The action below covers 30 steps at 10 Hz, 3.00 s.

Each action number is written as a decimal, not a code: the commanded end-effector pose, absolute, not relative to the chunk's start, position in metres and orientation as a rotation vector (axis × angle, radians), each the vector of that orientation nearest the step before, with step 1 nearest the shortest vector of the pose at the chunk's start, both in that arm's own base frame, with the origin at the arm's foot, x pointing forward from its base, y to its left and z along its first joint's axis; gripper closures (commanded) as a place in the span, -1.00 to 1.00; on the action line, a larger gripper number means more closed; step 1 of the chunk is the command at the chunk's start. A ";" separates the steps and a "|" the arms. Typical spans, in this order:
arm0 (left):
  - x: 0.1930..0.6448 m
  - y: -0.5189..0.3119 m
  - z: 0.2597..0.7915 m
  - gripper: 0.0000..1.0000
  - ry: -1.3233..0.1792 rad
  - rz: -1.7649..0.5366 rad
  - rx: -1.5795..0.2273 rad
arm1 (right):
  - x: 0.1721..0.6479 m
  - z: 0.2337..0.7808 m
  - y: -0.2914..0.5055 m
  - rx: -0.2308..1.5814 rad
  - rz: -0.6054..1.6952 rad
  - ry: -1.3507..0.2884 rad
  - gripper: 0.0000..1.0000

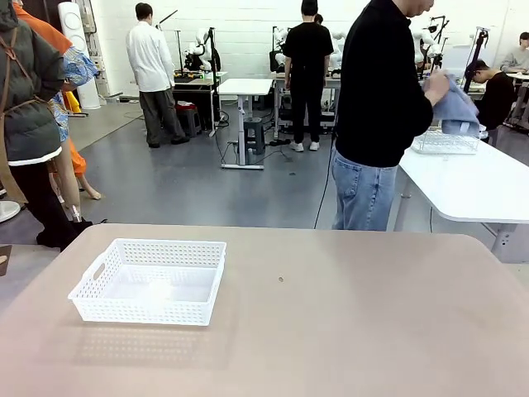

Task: Clean and organize the cups into the basket.
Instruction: Pick up the Organizing basket and move it to the center of the table, then pick up the Reusable plastic cup from the right side of the table and place it inside the Organizing basket.

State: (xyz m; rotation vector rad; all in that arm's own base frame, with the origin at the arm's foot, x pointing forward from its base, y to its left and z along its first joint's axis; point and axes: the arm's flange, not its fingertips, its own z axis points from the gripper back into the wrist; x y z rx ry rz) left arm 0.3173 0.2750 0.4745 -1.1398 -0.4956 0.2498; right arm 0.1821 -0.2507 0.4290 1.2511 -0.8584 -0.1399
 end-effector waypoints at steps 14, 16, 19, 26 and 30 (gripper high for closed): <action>0.316 0.277 0.474 -1.00 -0.502 0.250 -1.147 | 0.179 0.430 -0.252 1.255 -0.132 -0.860 -1.00; 0.316 0.277 0.474 -1.00 -0.502 0.250 -1.147 | 0.179 0.430 -0.252 1.255 -0.132 -0.860 -1.00; 0.316 0.277 0.474 -1.00 -0.502 0.250 -1.147 | 0.179 0.430 -0.252 1.255 -0.132 -0.860 -1.00; 0.316 0.277 0.474 -1.00 -0.502 0.250 -1.147 | 0.179 0.430 -0.252 1.255 -0.132 -0.860 -1.00; 0.316 0.277 0.474 -1.00 -0.502 0.250 -1.147 | 0.179 0.430 -0.252 1.255 -0.132 -0.860 -1.00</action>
